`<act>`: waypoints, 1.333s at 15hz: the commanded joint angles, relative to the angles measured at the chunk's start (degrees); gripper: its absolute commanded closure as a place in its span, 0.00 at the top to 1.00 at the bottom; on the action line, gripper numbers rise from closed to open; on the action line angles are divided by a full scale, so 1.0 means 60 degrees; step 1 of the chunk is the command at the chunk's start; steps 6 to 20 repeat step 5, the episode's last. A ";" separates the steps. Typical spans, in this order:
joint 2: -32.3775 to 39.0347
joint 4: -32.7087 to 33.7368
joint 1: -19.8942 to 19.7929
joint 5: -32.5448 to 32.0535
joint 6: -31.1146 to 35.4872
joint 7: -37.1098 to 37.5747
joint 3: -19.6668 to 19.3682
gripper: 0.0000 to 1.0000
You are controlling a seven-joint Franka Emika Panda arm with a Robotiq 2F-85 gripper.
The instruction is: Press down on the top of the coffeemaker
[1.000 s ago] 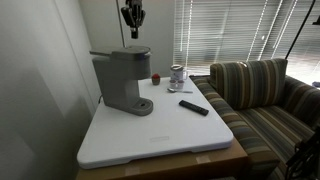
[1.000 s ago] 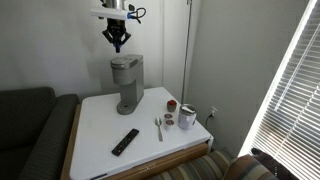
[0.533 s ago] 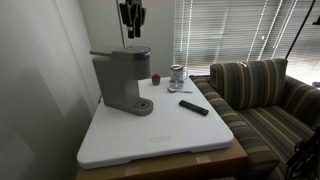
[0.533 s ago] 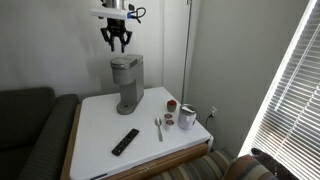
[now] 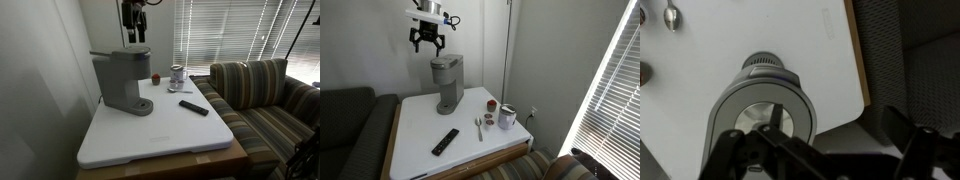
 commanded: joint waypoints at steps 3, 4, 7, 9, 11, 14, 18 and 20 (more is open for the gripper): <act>0.0035 0.0002 0.0005 0.0038 -0.0463 -0.0488 0.0208 1.00; 0.0035 0.0006 -0.0001 0.0085 -0.0588 -0.0585 0.0275 1.00; 0.0035 0.0007 -0.0002 0.0099 -0.0622 -0.0626 0.0310 1.00; 0.0035 0.0007 -0.0002 0.0099 -0.0622 -0.0626 0.0310 1.00; 0.0035 0.0007 -0.0002 0.0099 -0.0622 -0.0626 0.0310 1.00; 0.0035 0.0007 -0.0002 0.0099 -0.0622 -0.0626 0.0310 1.00; 0.0035 0.0007 -0.0002 0.0099 -0.0622 -0.0626 0.0310 1.00; 0.0035 0.0007 -0.0002 0.0099 -0.0622 -0.0626 0.0310 1.00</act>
